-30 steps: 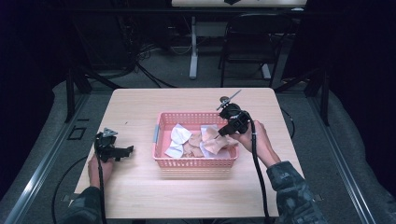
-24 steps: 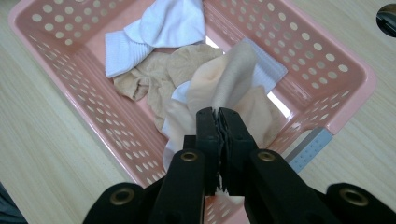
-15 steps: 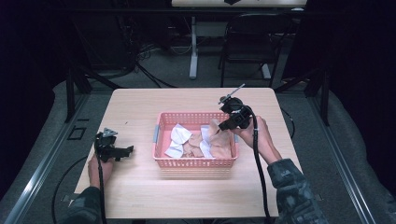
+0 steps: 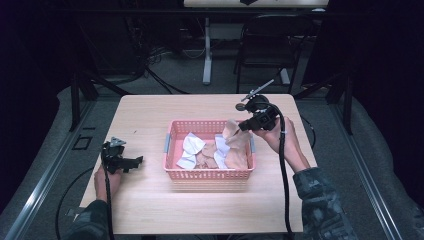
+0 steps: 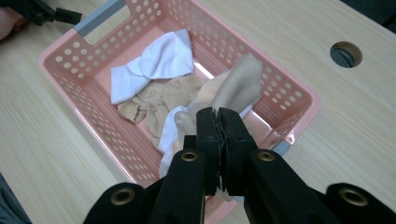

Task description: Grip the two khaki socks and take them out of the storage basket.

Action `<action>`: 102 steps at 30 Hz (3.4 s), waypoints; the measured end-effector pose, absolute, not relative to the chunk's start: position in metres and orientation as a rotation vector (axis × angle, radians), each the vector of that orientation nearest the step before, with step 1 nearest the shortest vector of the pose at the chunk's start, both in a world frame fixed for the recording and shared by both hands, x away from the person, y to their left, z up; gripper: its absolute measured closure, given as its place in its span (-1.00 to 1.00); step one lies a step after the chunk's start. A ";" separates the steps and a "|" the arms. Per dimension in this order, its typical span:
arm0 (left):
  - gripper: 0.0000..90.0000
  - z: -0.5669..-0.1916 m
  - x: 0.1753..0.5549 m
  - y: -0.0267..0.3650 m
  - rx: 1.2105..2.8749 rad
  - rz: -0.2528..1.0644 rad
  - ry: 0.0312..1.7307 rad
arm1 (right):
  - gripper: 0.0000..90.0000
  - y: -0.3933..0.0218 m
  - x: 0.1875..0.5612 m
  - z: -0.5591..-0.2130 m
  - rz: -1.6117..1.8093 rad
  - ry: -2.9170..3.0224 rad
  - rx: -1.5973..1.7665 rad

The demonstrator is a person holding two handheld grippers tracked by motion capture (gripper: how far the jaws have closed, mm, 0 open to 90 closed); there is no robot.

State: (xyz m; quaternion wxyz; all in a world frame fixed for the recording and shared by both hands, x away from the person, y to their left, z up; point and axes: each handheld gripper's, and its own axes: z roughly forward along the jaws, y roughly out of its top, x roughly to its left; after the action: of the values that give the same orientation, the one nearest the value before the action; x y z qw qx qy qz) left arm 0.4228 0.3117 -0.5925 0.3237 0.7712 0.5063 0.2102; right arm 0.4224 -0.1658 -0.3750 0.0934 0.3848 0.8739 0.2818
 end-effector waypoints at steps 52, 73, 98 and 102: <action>-1.00 -0.593 0.423 0.312 2.023 0.552 1.331 | 0.95 -0.281 0.415 -0.373 0.806 2.355 1.407; -1.00 -0.593 0.423 0.311 2.021 0.551 1.329 | 0.95 -0.300 0.422 -0.451 0.771 2.372 1.565; -1.00 -0.593 0.423 0.312 2.022 0.552 1.328 | 0.40 -0.316 0.426 -0.497 0.607 2.395 1.691; -1.00 -0.593 0.423 0.312 2.022 0.551 1.329 | -0.25 -0.319 0.424 -0.492 0.664 2.382 1.688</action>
State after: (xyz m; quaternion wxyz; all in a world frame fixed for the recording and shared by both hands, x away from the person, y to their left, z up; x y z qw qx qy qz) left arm 0.4229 0.3115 -0.5926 0.3243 0.7708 0.5066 0.2099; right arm 0.4238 -0.3187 -0.4922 0.0735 0.5623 0.7934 0.2212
